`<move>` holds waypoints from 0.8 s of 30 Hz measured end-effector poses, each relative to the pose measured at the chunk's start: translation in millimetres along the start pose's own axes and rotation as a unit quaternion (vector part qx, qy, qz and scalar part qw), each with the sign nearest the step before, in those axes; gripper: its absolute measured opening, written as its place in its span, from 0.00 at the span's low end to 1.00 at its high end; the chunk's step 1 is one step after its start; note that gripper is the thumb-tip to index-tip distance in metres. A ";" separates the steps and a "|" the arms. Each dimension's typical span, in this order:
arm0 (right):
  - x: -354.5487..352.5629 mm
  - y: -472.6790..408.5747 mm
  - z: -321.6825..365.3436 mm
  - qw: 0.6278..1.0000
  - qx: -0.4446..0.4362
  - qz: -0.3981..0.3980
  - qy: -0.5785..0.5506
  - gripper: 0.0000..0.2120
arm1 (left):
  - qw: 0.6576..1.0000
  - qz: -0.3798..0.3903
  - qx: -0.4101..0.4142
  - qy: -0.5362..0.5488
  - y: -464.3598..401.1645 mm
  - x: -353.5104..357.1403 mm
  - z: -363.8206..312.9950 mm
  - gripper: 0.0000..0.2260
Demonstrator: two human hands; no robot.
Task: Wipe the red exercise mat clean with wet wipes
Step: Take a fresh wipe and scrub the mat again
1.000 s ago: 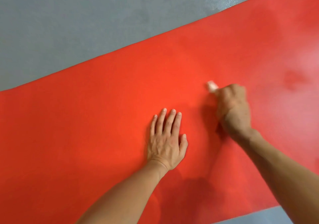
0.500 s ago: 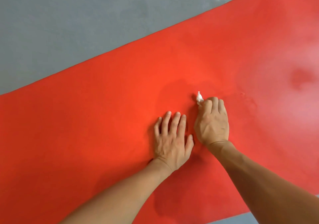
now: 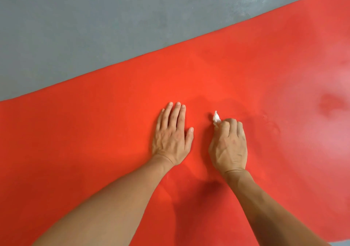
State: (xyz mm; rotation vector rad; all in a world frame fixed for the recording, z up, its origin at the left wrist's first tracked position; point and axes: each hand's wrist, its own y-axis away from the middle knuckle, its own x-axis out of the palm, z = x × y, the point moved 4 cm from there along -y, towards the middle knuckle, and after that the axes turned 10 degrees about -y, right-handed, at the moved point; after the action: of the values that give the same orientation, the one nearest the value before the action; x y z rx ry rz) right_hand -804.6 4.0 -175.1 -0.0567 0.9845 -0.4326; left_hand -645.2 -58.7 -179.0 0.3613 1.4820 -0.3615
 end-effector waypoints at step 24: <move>6.0 -33.6 15.0 0.983 -0.096 0.094 -0.122 0.20 | 1.000 -0.003 -0.004 0.001 0.8 -3.1 1.7 0.31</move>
State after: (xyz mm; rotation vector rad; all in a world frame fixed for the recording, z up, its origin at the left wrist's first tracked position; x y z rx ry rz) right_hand -800.5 -31.2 -163.4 -0.1843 0.7793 -0.1508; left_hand -643.6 -58.7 -175.9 0.3515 1.4854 -0.3604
